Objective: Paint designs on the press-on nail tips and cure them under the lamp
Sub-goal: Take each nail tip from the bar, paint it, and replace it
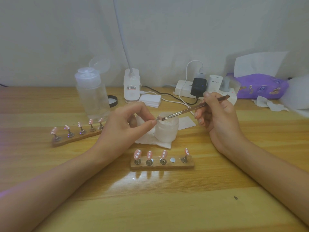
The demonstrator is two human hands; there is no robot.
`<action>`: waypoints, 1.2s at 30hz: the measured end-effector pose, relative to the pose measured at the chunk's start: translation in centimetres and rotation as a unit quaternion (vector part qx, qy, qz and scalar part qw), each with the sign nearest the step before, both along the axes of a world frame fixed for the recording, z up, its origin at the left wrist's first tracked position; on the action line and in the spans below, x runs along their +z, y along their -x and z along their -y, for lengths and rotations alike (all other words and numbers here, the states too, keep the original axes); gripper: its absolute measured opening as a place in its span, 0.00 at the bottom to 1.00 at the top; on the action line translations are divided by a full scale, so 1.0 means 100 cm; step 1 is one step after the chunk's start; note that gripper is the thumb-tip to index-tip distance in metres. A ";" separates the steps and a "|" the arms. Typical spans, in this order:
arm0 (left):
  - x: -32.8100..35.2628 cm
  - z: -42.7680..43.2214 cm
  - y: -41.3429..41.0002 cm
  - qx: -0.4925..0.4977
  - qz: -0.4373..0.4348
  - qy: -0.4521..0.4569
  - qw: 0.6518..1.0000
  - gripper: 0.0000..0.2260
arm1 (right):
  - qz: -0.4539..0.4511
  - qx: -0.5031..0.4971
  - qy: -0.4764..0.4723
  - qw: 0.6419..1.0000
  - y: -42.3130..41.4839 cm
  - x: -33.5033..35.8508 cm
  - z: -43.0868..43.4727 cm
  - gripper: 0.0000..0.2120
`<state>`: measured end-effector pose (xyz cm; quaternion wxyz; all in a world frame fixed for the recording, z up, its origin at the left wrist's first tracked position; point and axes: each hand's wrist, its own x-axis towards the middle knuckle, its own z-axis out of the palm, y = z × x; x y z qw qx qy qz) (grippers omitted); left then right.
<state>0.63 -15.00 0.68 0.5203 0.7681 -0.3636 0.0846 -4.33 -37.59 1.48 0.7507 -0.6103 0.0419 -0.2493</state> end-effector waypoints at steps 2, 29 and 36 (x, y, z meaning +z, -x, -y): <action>0.000 0.000 0.000 0.000 0.002 0.000 1.000 0.06 | 0.021 0.011 -0.011 1.000 0.001 0.001 0.000 0.13; -0.001 -0.001 0.000 0.004 0.026 -0.008 1.000 0.08 | 0.128 0.012 0.120 0.984 0.002 0.024 0.026 0.15; -0.001 0.000 -0.001 0.001 0.028 -0.009 1.000 0.07 | 0.165 0.049 0.175 0.969 0.003 0.022 0.030 0.11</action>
